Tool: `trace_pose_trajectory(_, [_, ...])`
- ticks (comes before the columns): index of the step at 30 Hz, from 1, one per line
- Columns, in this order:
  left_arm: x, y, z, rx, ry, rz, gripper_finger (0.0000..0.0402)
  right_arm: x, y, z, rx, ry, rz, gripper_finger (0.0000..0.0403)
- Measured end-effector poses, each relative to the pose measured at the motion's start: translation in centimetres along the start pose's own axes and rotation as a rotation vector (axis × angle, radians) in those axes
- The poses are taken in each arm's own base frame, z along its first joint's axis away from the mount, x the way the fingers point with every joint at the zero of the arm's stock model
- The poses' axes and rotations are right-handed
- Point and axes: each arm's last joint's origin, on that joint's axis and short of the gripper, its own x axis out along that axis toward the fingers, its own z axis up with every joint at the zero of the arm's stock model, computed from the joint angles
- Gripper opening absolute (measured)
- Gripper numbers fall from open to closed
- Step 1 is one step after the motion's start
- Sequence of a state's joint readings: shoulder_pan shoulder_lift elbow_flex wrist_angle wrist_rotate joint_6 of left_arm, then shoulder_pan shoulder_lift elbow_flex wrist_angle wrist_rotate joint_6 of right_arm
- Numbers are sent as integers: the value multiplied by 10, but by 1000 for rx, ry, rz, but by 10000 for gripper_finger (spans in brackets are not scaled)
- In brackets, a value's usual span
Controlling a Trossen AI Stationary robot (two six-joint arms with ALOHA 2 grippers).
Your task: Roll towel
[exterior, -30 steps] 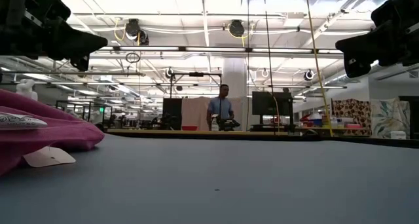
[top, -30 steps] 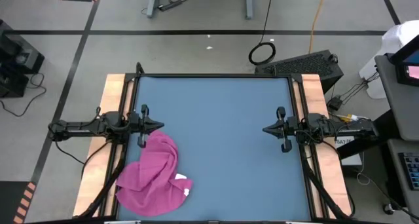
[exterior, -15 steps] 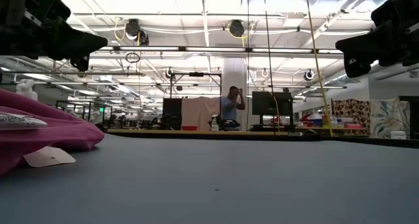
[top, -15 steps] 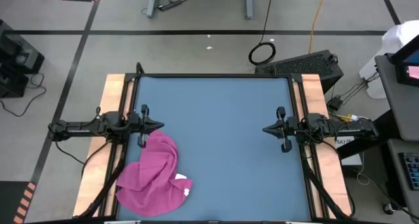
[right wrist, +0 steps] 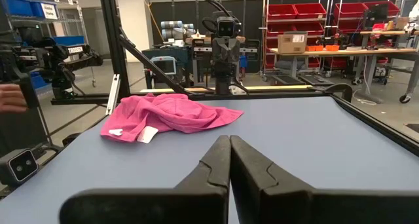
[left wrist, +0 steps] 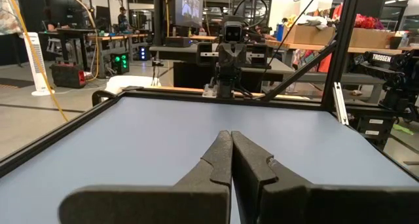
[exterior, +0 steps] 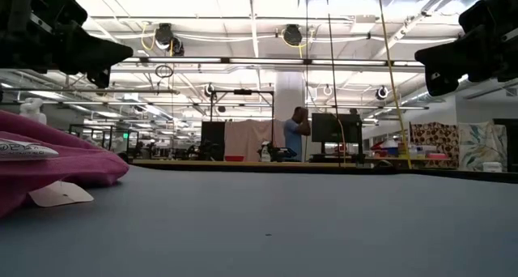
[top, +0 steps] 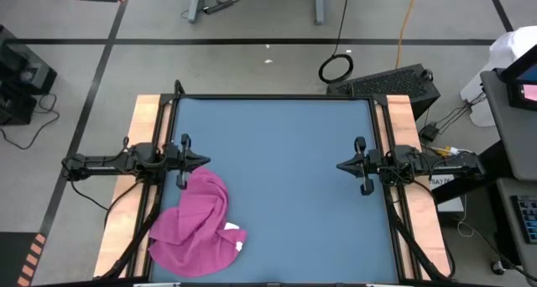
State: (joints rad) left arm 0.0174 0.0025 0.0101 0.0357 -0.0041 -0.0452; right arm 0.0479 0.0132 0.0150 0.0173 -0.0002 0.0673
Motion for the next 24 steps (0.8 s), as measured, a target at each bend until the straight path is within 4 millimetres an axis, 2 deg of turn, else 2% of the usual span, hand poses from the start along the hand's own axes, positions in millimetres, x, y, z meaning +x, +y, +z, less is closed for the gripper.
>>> trace_pose_trajectory(24, [0, 0, 1, -16, -9, 14, 4, 0, 0, 0, 0, 1, 0, 0])
